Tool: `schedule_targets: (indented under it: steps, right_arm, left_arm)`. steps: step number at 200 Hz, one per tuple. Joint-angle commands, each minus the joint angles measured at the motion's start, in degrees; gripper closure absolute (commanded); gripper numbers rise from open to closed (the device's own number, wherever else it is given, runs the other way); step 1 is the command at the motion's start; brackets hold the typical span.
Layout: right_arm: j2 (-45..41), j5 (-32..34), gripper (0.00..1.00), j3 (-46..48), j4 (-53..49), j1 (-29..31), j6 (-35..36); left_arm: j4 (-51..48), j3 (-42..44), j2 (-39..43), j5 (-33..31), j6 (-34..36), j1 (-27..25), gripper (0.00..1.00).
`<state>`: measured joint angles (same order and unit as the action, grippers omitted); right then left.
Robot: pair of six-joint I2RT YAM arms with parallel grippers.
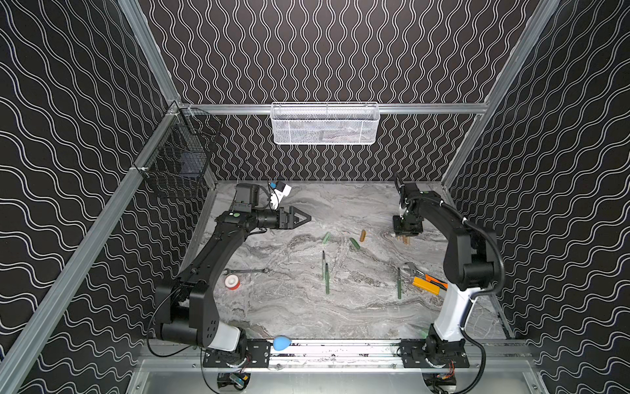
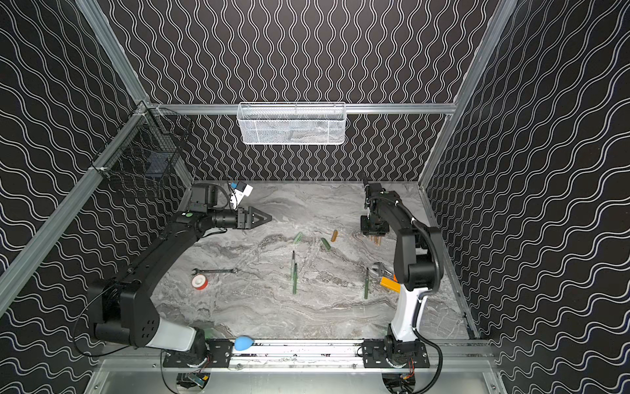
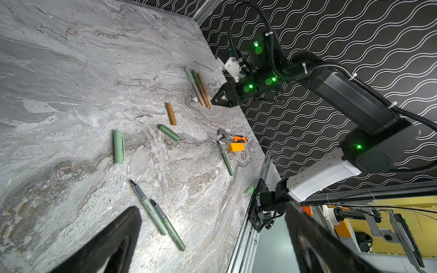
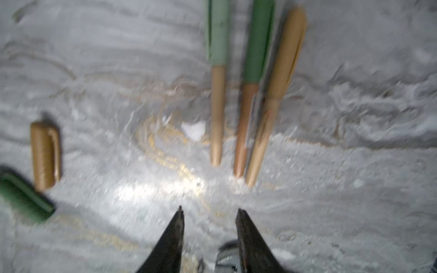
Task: Insert the pens into the pen caps
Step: 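Lower the capped pen beside the other capped pens and open the right gripper, then move the open right gripper to the dark green cap and grasp it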
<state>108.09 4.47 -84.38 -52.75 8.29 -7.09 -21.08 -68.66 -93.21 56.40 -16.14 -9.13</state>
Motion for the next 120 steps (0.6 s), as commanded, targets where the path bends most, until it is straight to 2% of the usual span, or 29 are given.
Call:
schedule_targets:
  steps: [1,41,81,120]
  right_arm:
    - [-5.9,-2.5,0.58,6.3,-1.5,2.8,-4.5]
    - [-14.1,-1.6,0.54,18.9,-1.6,10.0,-11.8]
    - [-18.1,-5.2,0.52,29.9,2.0,11.4,-17.3]
    - [-18.1,-4.7,0.52,32.4,3.3,11.6,-18.4]
  left_arm:
    - [-0.9,-1.6,-0.6,-1.3,1.6,-0.1,0.01]
    - [-3.2,-4.0,-1.7,-4.7,2.1,-0.3,0.01]
    - [-3.1,-4.6,-2.8,-5.5,1.1,-0.5,0.01]
    - [-3.6,-6.5,-5.0,-5.0,0.3,-0.8,0.01]
